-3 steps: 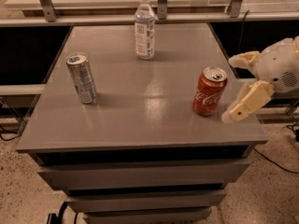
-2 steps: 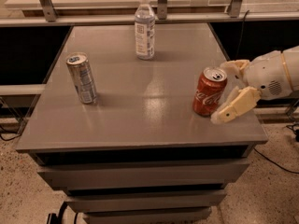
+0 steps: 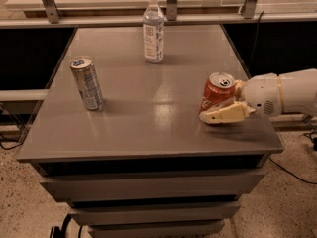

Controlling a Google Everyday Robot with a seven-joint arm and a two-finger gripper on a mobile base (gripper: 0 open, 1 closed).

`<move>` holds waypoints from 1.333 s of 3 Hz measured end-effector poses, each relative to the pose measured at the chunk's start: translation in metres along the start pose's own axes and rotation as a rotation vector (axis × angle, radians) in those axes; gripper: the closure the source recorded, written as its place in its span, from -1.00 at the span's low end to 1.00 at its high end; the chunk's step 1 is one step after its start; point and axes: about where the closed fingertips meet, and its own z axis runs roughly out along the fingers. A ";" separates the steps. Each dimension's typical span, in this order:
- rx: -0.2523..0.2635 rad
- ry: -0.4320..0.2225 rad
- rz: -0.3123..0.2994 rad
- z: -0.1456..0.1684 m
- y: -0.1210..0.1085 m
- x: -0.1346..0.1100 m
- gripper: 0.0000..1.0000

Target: Knock coke can over

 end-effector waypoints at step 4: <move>0.092 0.231 -0.322 -0.035 0.002 -0.110 1.00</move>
Offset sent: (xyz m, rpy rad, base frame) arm 0.0115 -0.0096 0.0945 -0.0417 -0.1927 0.0883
